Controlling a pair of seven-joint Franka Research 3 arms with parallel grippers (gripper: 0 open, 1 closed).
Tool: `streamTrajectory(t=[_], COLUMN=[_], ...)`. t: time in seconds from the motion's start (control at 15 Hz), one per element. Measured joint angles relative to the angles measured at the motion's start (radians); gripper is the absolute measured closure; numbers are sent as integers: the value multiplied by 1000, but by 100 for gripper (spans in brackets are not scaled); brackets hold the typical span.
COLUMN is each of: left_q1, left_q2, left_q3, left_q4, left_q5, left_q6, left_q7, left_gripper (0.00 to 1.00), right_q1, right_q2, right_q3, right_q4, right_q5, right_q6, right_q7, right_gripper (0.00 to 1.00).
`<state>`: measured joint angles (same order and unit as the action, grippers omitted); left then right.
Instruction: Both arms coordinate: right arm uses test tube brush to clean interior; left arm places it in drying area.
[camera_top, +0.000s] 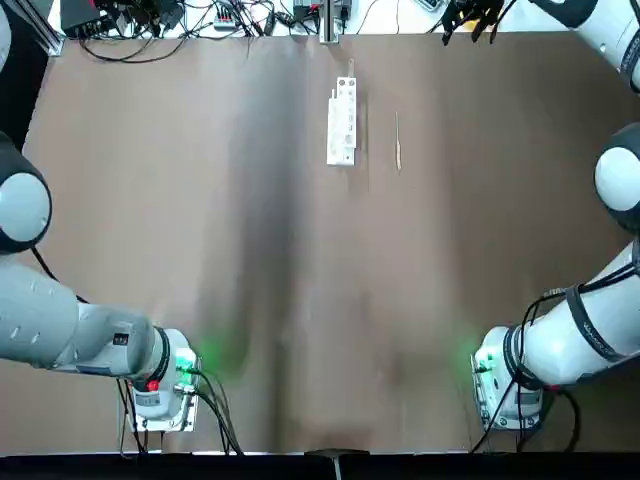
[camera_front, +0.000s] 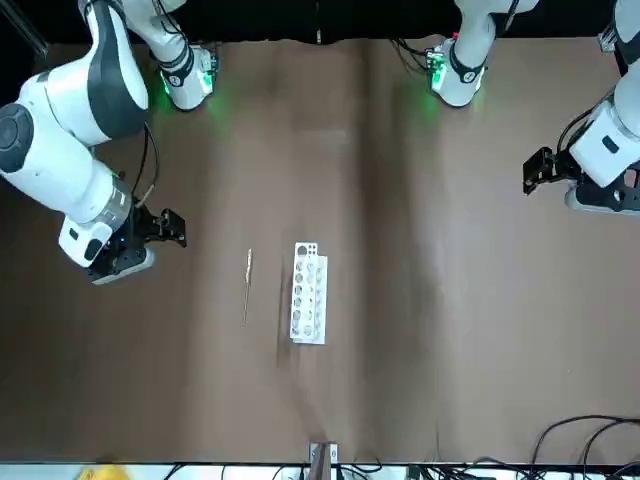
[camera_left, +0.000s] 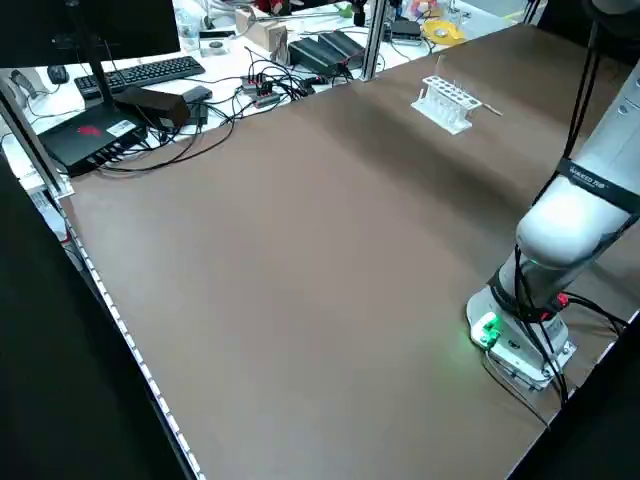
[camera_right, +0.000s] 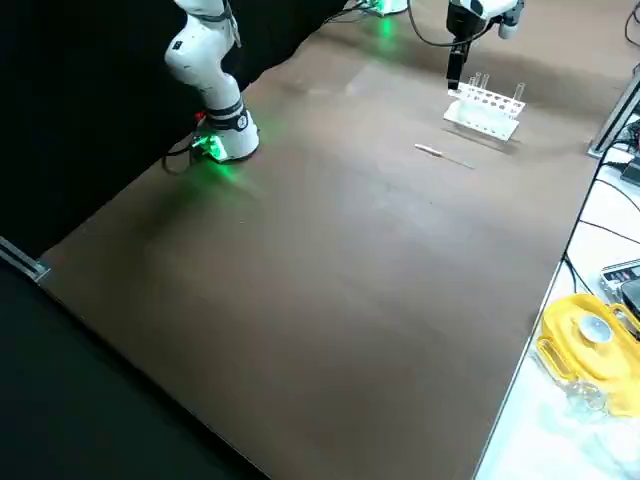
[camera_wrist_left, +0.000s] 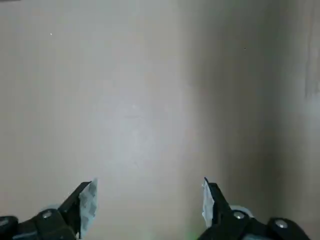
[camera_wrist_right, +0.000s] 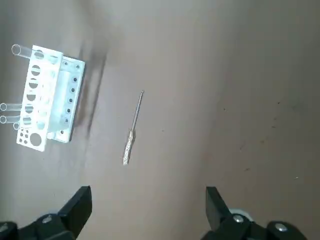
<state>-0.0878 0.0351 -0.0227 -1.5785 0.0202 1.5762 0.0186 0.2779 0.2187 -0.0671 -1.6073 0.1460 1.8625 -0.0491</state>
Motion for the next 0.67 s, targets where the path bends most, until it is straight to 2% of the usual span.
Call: streamTrajectory(t=[0.2,0.33,0.53,0.6,0.67], left_q1=[1,1,1,1,1], left_q2=[0,2,8,11,11], left_q3=[0,0,0,0,0], left_q4=[0,0,-1,-1,-1], left_q5=[1,1,1,1,1], left_q6=[3,3,4,9,10], left_q7=[0,0,0,0,0], left_gripper=[0,0,0,0,0], right_q1=[15,46,111,144,155], right_q2=[21,73,195,292,336], right_q3=[7,9,10,9,9], right_q4=[-5,-6,41,108,138], right_q5=[8,9,8,7,5], right_q6=[-6,4,68,113,147], right_q7=[0,9,106,170,197], right_gripper=[0,0,0,0,0])
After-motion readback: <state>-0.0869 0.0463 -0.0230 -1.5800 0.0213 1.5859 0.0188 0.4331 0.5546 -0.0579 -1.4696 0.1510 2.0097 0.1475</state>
